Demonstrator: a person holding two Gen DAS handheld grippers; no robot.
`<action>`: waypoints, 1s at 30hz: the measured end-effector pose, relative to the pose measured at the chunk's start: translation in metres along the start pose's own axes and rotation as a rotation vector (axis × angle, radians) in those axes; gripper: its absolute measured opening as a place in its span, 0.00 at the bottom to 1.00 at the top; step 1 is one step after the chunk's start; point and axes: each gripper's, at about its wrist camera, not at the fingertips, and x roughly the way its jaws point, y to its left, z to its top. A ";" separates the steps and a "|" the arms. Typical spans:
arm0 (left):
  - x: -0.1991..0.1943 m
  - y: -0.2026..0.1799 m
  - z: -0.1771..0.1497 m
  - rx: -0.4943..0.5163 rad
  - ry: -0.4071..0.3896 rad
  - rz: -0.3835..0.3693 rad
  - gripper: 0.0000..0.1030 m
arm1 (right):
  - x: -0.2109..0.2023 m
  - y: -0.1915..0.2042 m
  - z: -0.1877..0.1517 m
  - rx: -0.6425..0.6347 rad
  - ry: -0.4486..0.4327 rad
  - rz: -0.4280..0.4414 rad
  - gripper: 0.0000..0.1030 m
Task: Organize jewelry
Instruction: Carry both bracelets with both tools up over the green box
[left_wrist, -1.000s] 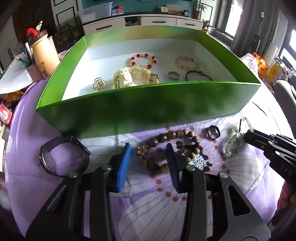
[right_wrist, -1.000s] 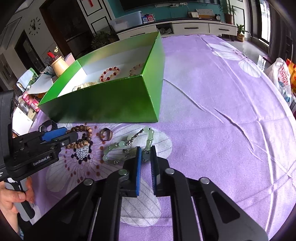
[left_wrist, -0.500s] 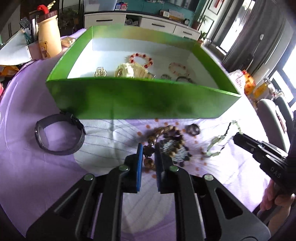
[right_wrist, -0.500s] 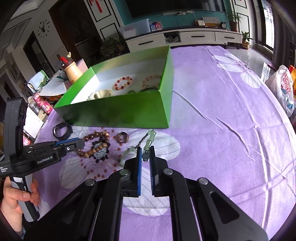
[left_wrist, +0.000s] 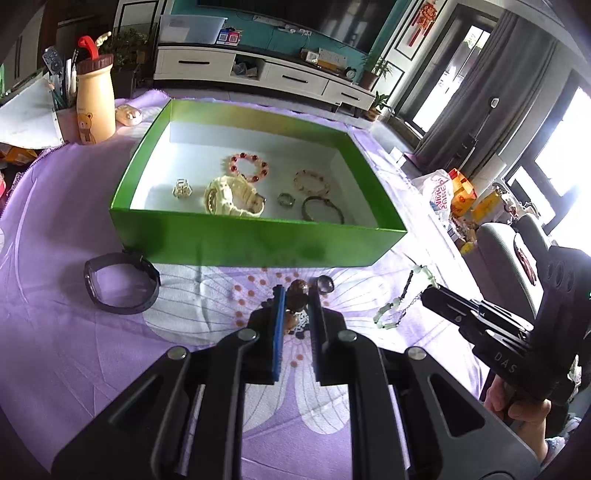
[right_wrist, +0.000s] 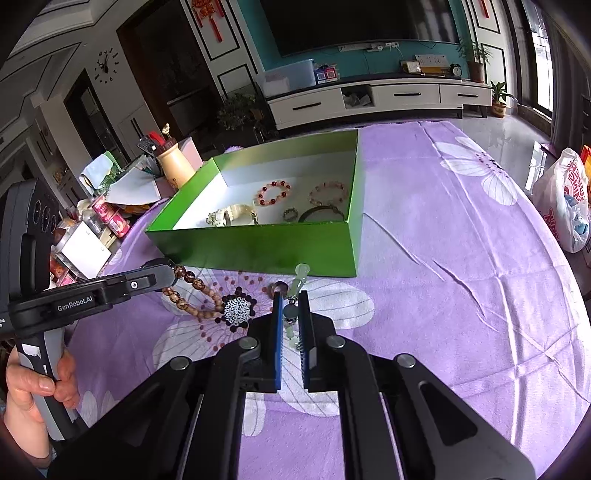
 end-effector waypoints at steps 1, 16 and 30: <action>-0.003 -0.001 0.000 0.000 -0.005 0.000 0.11 | -0.002 0.001 0.000 -0.001 -0.004 0.002 0.07; -0.040 -0.007 0.013 0.008 -0.055 -0.011 0.11 | -0.021 0.011 0.013 -0.012 -0.046 0.047 0.07; -0.049 -0.001 0.043 -0.003 -0.090 -0.014 0.11 | -0.024 0.028 0.042 -0.059 -0.087 0.067 0.07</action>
